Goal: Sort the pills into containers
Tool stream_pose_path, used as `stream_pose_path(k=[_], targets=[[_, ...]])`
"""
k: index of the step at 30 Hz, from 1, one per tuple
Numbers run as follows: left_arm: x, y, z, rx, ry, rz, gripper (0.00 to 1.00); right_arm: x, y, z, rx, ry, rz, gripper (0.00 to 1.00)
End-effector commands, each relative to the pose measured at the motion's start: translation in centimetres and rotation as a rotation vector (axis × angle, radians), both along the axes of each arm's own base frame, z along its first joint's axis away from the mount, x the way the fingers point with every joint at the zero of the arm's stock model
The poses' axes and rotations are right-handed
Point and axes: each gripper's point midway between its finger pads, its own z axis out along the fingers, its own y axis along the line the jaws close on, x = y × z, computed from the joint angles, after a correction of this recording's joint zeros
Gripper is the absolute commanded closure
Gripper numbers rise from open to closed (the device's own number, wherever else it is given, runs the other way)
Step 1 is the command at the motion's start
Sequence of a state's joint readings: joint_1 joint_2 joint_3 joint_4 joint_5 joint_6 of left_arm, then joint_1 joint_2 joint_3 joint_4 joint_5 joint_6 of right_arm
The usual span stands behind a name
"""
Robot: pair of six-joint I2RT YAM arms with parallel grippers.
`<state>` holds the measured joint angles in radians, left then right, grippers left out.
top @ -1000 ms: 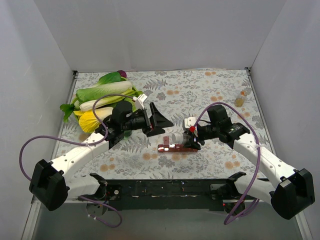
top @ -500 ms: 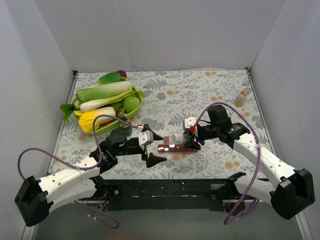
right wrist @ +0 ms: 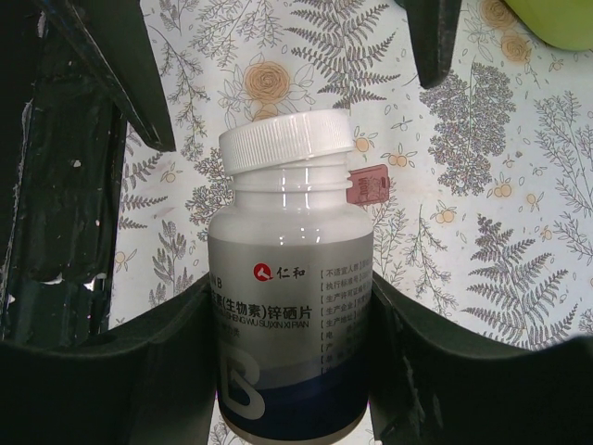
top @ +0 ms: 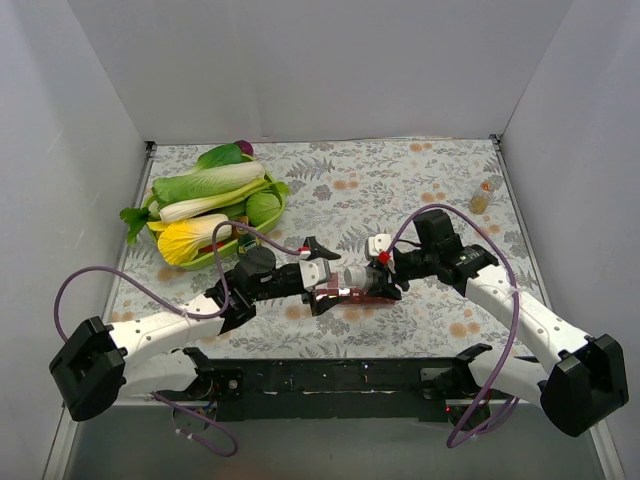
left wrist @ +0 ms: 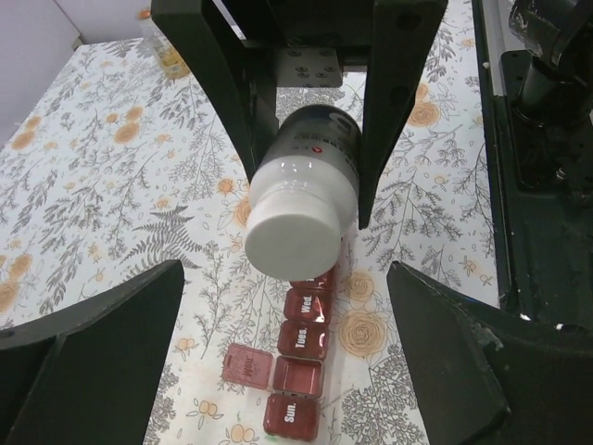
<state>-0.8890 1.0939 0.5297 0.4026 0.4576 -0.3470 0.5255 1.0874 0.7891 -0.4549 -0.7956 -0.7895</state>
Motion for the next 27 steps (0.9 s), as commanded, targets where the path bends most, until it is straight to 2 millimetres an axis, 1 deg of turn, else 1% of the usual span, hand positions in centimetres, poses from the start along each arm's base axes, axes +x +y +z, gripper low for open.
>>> stream_pose_path(k=[1,3,7,9,10,11,13,14,15,16,18,19,20,21,22,23,24,25,26,27], targets=[[0.6,-1.2,2.7,-0.053,-0.039,0.000,0.10,-0.1,0.4,0.9,0.031,-0.007,0.022,0.99],[0.5,-1.5,2.5,-0.050,-0.024,-0.007,0.13,-0.1,0.4,1.0,0.031,-0.007,0.022,0.99],[0.3,-2.0,2.1,-0.038,0.002,-0.024,0.21,-0.1,0.4,0.9,0.031,-0.005,0.020,0.99],[0.4,-2.3,2.1,-0.034,0.017,-0.026,0.33,-0.1,0.4,0.9,0.031,-0.003,0.019,0.99],[0.3,-2.4,1.7,-0.023,0.034,-0.026,0.38,-0.1,0.4,0.9,0.030,-0.003,0.019,0.99],[0.3,-2.5,1.8,-0.023,0.040,-0.027,0.51,-0.1,0.4,1.0,0.032,-0.006,0.019,0.99],[0.4,-2.5,1.9,-0.028,0.055,-0.023,0.62,-0.2,0.4,1.0,0.031,-0.005,0.019,0.99],[0.4,-2.6,2.0,-0.029,0.062,-0.021,0.69,-0.2,0.4,0.9,0.031,-0.006,0.021,0.99],[0.5,-2.5,2.0,-0.032,0.075,-0.009,0.81,-0.2,0.3,0.9,0.030,-0.005,0.018,0.99],[0.6,-2.6,2.3,-0.036,0.088,-0.003,0.86,-0.2,0.3,0.9,0.030,-0.005,0.018,0.99],[0.7,-2.7,2.6,-0.045,0.177,0.026,0.87,-0.1,0.2,0.9,0.027,-0.007,0.014,0.99],[1.1,-2.6,1.8,-0.018,0.243,0.066,0.87,-0.1,0.2,0.9,0.027,-0.012,0.012,0.99],[1.3,-2.9,2.7,-0.045,0.350,0.101,0.87,-0.1,0.2,0.8,0.025,-0.010,0.012,0.99],[1.6,-2.9,2.8,-0.044,0.407,0.128,0.87,-0.1,0.2,0.8,0.024,-0.015,0.009,0.99],[1.4,-2.8,2.1,-0.019,0.497,0.147,0.90,0.0,0.1,0.7,0.021,-0.015,0.007,0.99],[2.0,-2.7,2.6,-0.038,0.557,0.169,0.91,0.0,0.1,0.7,0.021,-0.020,0.006,0.99],[1.8,-2.6,2.7,-0.074,0.707,0.196,0.91,0.0,0.1,0.7,0.020,-0.024,0.004,0.99],[0.6,-2.6,2.8,-0.066,0.792,0.138,0.91,0.1,0.1,0.7,0.017,-0.025,0.003,0.99],[1.2,-2.0,2.4,-0.083,0.860,0.150,0.91,0.1,0.0,0.7,0.018,-0.028,0.000,0.99],[0.8,-1.9,2.8,-0.137,1.040,0.168,0.93,0.1,0.0,0.7,0.016,-0.029,0.001,0.99]])
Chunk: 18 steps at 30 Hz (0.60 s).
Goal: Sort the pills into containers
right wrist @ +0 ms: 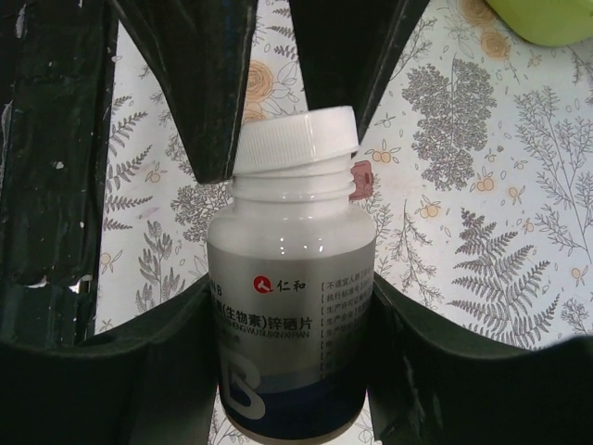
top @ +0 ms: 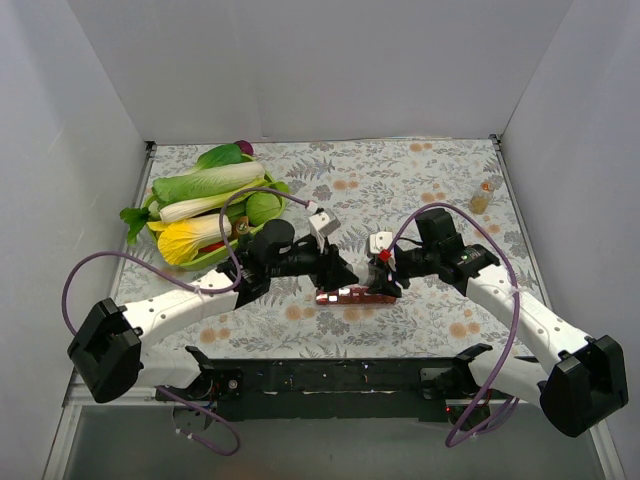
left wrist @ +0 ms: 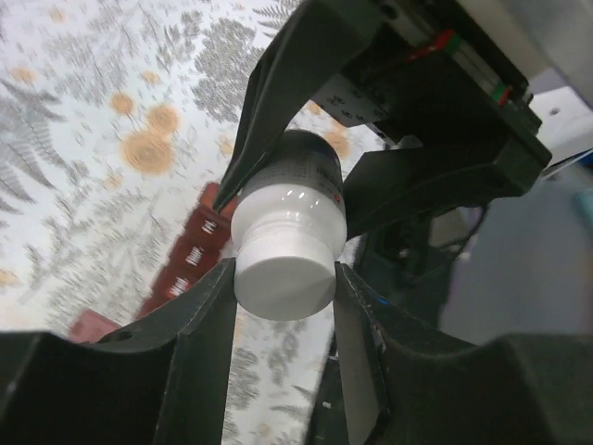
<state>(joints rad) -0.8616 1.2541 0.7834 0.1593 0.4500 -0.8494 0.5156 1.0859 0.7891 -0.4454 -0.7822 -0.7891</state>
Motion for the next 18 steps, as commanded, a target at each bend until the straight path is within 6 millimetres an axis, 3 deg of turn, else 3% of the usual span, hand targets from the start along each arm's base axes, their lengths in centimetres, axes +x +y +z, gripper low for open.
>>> stream_pose_path(k=[1,4,7,9,13,15,18], targets=[[-0.1,0.7,2.7,-0.196,0.517,0.097,0.98,-0.5,0.2,0.6,0.018,-0.015,0.021,0.99],[-0.1,1.6,2.8,-0.288,0.874,0.159,1.00,-0.5,0.1,0.6,0.018,-0.017,0.018,0.99],[0.1,1.9,3.1,-0.326,1.081,0.223,1.00,-0.5,0.1,0.7,0.020,-0.020,0.018,0.99],[0.3,1.9,3.4,-0.328,1.120,0.243,1.00,-0.5,0.1,0.7,0.019,-0.019,0.018,0.99],[1.8,2.1,4.5,-0.257,1.011,0.322,1.00,-0.4,0.1,1.0,0.021,-0.028,0.014,0.99],[2.5,2.9,3.2,-0.160,0.851,0.354,1.00,-0.5,-0.1,0.9,0.023,-0.031,0.010,0.99],[2.6,5.9,-1.5,0.087,0.729,0.461,0.99,-0.3,-0.4,1.0,0.031,-0.036,-0.004,0.99]])
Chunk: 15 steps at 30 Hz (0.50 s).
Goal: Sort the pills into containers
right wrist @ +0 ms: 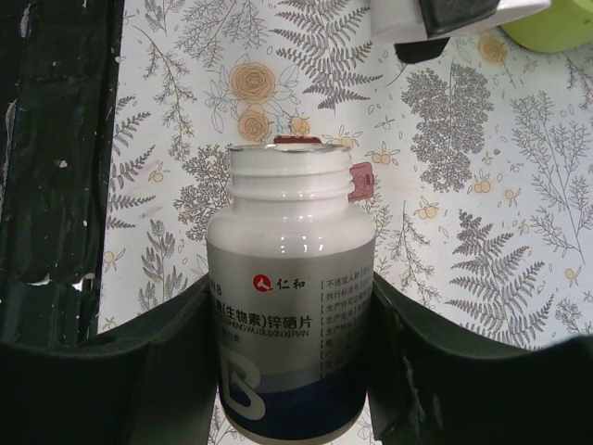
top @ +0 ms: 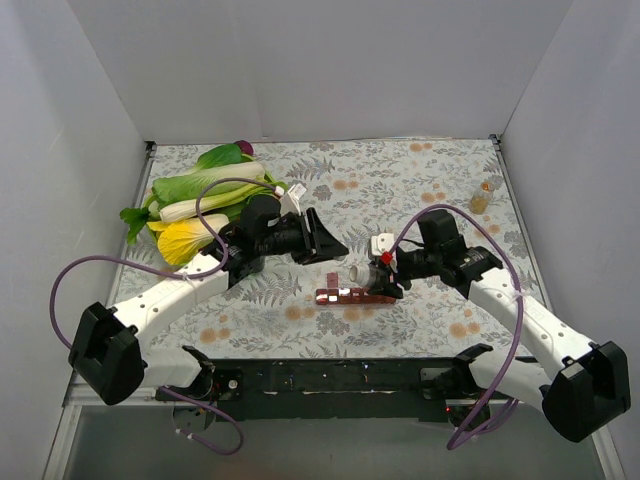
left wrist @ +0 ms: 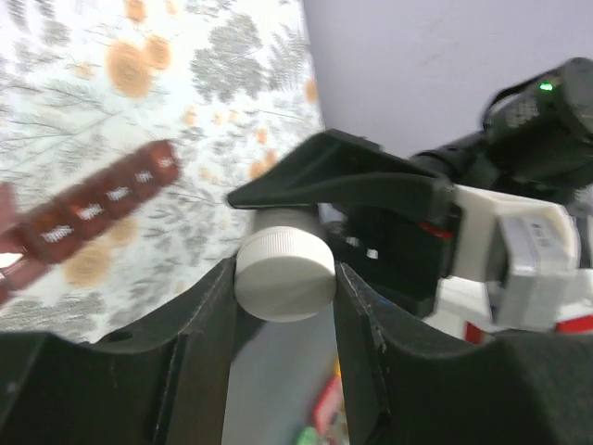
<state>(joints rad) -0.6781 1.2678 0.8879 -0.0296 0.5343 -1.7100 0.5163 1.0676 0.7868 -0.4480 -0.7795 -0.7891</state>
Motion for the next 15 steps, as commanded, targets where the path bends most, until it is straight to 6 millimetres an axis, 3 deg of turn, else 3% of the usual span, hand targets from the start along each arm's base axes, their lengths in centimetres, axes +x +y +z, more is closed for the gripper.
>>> stream_pose_path(k=[1,6,15], targets=[[0.9,4.9,-6.0,0.407,-0.109,0.056,0.97,0.0,-0.5,0.6,0.028,-0.024,-0.014,0.99],[-0.8,9.5,-13.6,0.708,-0.048,0.007,0.90,0.3,-0.9,0.8,0.037,-0.026,-0.037,0.99],[-1.5,12.9,-19.4,0.958,0.029,-0.007,0.80,0.7,-1.3,0.9,0.045,-0.017,-0.058,0.99]])
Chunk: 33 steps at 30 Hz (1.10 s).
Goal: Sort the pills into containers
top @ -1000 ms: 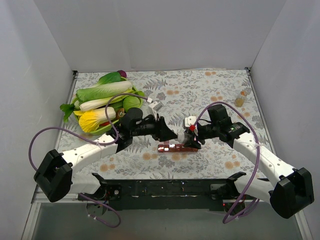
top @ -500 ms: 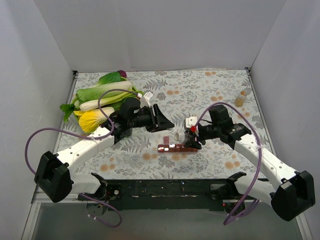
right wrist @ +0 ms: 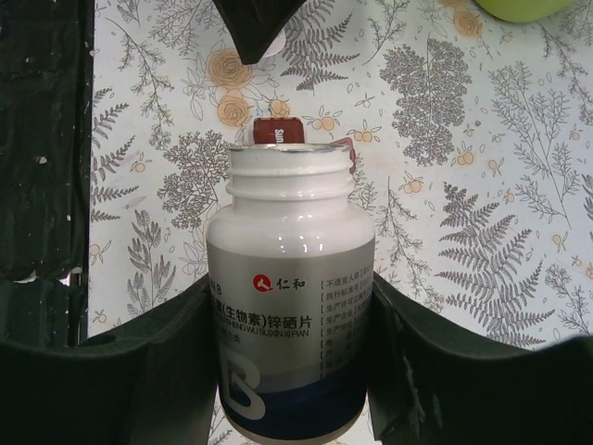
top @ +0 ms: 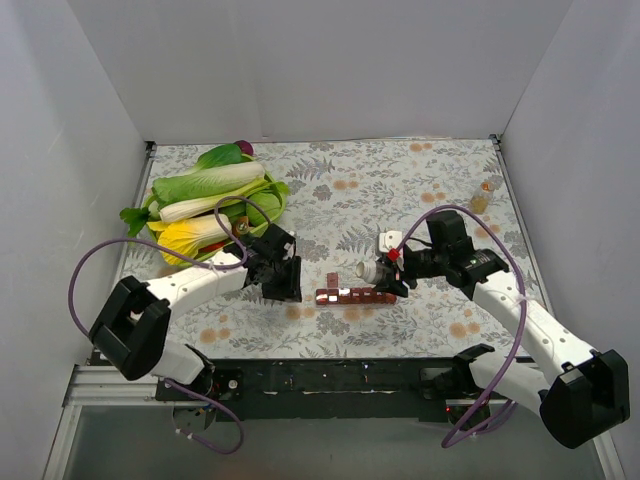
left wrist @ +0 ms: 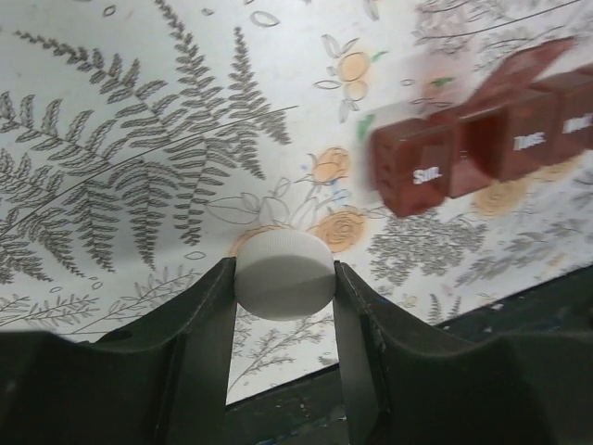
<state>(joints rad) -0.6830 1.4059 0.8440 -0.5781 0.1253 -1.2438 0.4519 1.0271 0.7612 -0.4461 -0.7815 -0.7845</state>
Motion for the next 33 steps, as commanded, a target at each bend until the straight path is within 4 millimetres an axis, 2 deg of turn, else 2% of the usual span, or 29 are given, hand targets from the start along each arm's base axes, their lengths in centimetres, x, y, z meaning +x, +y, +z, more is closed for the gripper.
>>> stream_pose_path(k=[1,2,3,5,7,10,13,17,18,20,22,24,26,27,29,33], targets=[[0.0,2.4,-2.1,0.151,-0.008,-0.022,0.77,-0.1,0.2,0.8,0.036,-0.010,0.007,0.99],[-0.1,2.5,-2.4,0.161,0.000,-0.018,0.72,-0.1,0.1,0.8,0.037,-0.009,0.006,0.99],[0.0,2.5,-2.6,0.165,0.001,-0.016,0.59,-0.1,0.1,0.9,0.039,-0.009,0.006,0.99],[-0.1,2.5,-3.1,0.173,0.013,-0.016,0.55,-0.1,0.0,0.8,0.039,-0.009,0.002,0.99],[-0.1,2.5,-3.3,0.174,0.016,-0.011,0.44,-0.1,0.1,0.8,0.042,-0.010,0.004,0.99],[-0.1,2.0,-2.5,0.139,0.011,-0.005,0.32,-0.2,0.0,0.8,0.043,-0.009,0.005,0.99],[-0.2,0.8,-0.5,0.061,0.001,-0.018,0.28,-0.2,0.0,0.9,0.046,-0.007,0.007,0.99],[-1.5,-2.4,4.3,-0.167,-0.019,-0.125,0.21,-0.6,0.2,1.1,0.058,0.002,0.025,0.99],[-1.4,-3.3,6.6,-0.242,-0.074,-0.176,0.21,-0.8,0.3,1.3,0.067,0.005,0.035,0.99],[-2.5,-4.7,9.2,-0.366,-0.104,-0.269,0.18,-1.0,0.4,1.5,0.076,0.011,0.046,0.99],[-2.8,-5.8,12.6,-0.491,-0.227,-0.363,0.16,-1.4,0.6,1.7,0.090,0.020,0.064,0.99],[-3.6,-6.8,16.0,-0.635,-0.336,-0.450,0.09,-1.6,0.7,1.8,0.101,0.033,0.075,0.99],[-4.0,-7.4,17.9,-0.719,-0.403,-0.492,0.02,-1.9,0.8,1.9,0.112,0.046,0.088,0.99],[-3.8,-7.8,19.5,-0.772,-0.468,-0.516,0.02,-2.0,0.9,2.0,0.116,0.049,0.091,0.99],[-3.6,-8.4,21.0,-0.831,-0.530,-0.537,0.02,-2.2,1.0,2.1,0.126,0.059,0.102,0.99],[-2.7,-9.5,21.6,-0.862,-0.535,-0.536,0.02,-2.5,1.2,2.2,0.141,0.082,0.112,0.99]])
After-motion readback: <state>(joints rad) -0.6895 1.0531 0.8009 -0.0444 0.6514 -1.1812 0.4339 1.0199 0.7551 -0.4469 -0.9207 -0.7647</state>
